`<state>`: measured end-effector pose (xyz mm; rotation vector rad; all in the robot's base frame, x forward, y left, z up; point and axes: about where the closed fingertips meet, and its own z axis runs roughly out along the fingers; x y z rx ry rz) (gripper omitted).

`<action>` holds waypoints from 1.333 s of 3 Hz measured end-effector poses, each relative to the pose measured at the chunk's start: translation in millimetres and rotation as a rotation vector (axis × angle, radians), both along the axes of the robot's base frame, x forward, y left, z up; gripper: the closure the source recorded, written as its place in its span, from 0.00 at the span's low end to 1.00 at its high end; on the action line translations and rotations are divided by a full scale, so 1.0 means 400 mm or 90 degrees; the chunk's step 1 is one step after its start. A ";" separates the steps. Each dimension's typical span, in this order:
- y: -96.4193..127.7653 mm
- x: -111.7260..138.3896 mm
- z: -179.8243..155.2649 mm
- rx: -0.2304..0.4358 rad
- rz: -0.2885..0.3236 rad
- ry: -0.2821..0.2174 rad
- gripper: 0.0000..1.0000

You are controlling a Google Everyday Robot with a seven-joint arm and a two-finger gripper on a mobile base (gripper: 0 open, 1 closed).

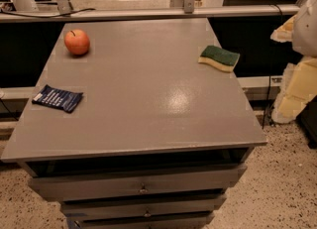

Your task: Pick apple

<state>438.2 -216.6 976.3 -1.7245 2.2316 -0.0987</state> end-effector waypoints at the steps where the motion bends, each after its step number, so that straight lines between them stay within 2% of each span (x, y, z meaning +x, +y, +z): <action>1: 0.000 0.000 0.000 0.000 0.000 0.000 0.00; 2: 0.036 0.035 -0.020 0.056 0.003 -0.006 0.00; 3: 0.166 0.132 -0.077 0.171 0.029 -0.010 0.00; 4: 0.321 0.234 -0.122 0.278 0.055 -0.016 0.00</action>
Offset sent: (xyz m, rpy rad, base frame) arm 0.0493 0.0472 -0.0285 0.3094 -0.0132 0.0176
